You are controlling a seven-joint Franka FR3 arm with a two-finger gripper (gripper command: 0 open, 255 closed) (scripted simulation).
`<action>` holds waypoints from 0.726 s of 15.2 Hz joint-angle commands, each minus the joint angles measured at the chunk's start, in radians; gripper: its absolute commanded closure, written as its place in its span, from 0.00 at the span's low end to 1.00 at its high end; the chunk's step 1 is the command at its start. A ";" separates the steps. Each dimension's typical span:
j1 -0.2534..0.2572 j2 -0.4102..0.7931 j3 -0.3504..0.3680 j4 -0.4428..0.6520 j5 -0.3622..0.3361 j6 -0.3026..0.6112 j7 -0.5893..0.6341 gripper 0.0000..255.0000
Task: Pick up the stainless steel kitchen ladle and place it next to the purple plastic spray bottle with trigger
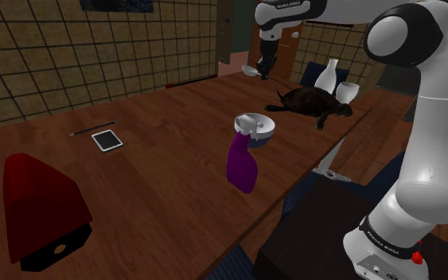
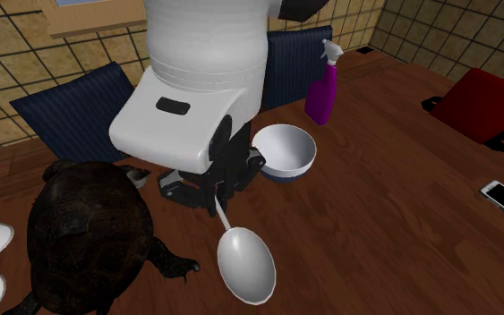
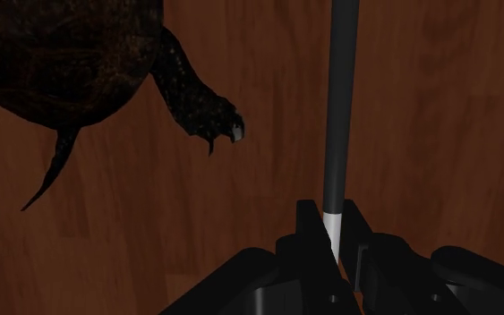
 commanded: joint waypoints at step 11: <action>-0.012 0.035 -0.002 0.214 0.009 -0.178 -0.017 1.00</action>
